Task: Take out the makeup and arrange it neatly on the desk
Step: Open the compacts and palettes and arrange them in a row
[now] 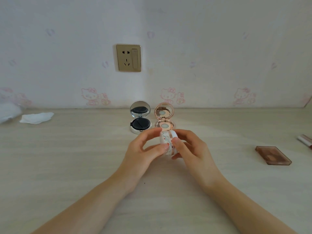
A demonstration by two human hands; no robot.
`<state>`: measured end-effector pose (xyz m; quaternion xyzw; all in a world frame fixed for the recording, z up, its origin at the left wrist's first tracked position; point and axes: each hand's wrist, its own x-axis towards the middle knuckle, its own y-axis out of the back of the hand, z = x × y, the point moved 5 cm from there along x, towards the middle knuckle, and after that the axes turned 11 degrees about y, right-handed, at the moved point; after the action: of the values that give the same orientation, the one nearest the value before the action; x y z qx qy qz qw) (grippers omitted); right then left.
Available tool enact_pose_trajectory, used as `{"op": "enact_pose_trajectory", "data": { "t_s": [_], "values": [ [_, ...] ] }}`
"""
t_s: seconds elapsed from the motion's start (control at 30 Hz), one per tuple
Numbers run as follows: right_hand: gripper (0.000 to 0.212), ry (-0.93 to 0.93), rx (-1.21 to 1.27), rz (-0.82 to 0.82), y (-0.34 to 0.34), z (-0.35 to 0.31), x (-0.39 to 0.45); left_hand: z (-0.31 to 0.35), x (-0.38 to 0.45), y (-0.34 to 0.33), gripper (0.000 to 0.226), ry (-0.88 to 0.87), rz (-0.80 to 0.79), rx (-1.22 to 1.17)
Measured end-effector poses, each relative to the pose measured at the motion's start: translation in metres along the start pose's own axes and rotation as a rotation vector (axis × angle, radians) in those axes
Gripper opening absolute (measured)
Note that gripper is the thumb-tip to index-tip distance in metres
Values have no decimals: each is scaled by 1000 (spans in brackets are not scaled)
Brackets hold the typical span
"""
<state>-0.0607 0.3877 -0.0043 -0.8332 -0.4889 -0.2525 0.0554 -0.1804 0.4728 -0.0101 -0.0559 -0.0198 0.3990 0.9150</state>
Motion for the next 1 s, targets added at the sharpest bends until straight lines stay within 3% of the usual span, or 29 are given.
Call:
{"op": "enact_pose_trajectory", "data": {
  "t_s": [0.4,0.77,1.0],
  "values": [
    [36,92,-116,-50,-3,-8,-4,-5,2,2,33,101,-9,-146],
    [51,191,-160,-31,-5,-14,-5,2,1,6,43,70,-20,-168],
    [41,209,-137,-68,-3,-17,-4,4,0,5,51,76,-78,-192]
  ]
}}
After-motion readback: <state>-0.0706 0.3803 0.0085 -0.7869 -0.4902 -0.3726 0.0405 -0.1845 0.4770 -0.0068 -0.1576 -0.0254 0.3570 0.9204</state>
